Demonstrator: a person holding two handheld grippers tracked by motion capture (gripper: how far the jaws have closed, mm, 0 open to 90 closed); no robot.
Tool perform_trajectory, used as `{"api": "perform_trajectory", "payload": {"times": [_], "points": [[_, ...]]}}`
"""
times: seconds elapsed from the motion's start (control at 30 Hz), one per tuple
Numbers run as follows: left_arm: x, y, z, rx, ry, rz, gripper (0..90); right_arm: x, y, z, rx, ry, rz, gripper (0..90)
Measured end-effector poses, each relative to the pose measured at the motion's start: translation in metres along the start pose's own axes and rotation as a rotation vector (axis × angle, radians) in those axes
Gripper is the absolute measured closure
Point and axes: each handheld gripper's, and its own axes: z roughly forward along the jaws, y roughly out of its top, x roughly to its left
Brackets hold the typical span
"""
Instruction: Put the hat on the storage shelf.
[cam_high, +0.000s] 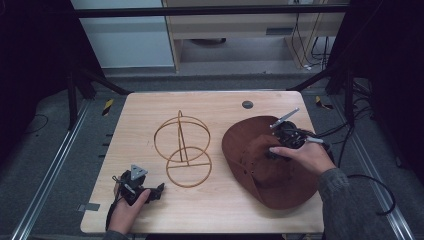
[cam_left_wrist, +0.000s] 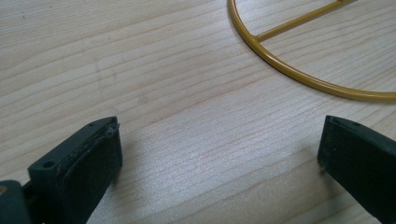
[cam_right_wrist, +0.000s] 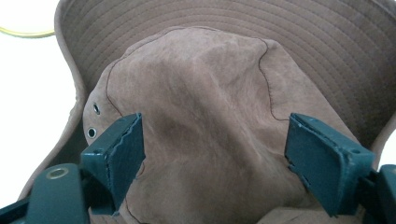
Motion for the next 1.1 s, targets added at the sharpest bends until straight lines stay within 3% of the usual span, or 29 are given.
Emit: {"api": "perform_trajectory", "payload": {"times": [0.37,1.1], "points": [[0.0,0.0,0.0,0.001,-0.001,0.005,0.0,-0.004,-0.001,0.008,0.026,0.006,0.015,25.2],[0.0,0.0,0.0,0.004,-0.001,0.009,0.0,-0.005,-0.007,0.012,0.048,0.004,-0.004,35.7]]}}
